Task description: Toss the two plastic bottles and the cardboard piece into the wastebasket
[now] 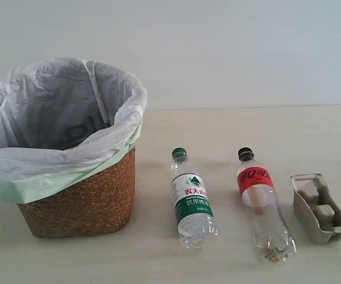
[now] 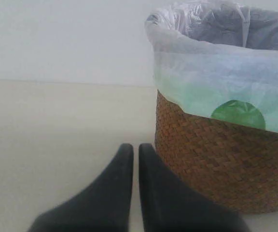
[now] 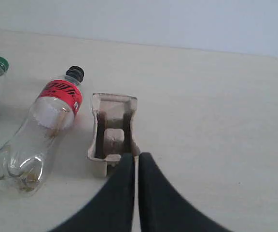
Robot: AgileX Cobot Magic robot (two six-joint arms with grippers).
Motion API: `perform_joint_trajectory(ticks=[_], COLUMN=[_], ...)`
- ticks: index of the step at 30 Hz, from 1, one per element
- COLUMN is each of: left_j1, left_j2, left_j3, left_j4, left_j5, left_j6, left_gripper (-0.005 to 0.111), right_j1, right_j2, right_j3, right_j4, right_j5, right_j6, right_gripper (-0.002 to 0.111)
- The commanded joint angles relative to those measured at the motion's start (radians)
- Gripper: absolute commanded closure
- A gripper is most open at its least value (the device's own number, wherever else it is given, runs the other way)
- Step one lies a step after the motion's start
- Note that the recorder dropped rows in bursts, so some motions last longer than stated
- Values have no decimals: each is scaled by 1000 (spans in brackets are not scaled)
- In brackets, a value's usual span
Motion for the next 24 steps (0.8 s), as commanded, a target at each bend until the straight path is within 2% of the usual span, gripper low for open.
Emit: perform_joint_trajectory(ticks=[1, 4, 11, 14, 19, 21, 24], left_j1=[1, 1, 1, 1, 1, 1, 1], left_j2=[-4, -4, -4, -4, -4, -4, -4], left_j3=[4, 4, 4, 4, 4, 4, 4], left_j4=[-8, -8, -8, -8, -8, -8, -8], left_j5=[1, 1, 1, 1, 1, 1, 1], left_j6=[7, 7, 7, 7, 7, 7, 7], left_gripper=[103, 103, 103, 103, 103, 103, 103], right_j1=[-5, -5, -5, -5, -5, -5, -5], right_j2=[-5, -5, -5, -5, -5, -5, -5], right_j3=[-1, -1, -1, -1, -1, -7, -125], right_j4=[-5, -5, 1, 3, 5, 5, 5], right_j5=[-29, -73, -324, -564, -920, -953, -763], right_j6=[-12, -14, -10, 8, 284, 340, 379], right_gripper=[108, 108, 108, 108, 108, 108, 108])
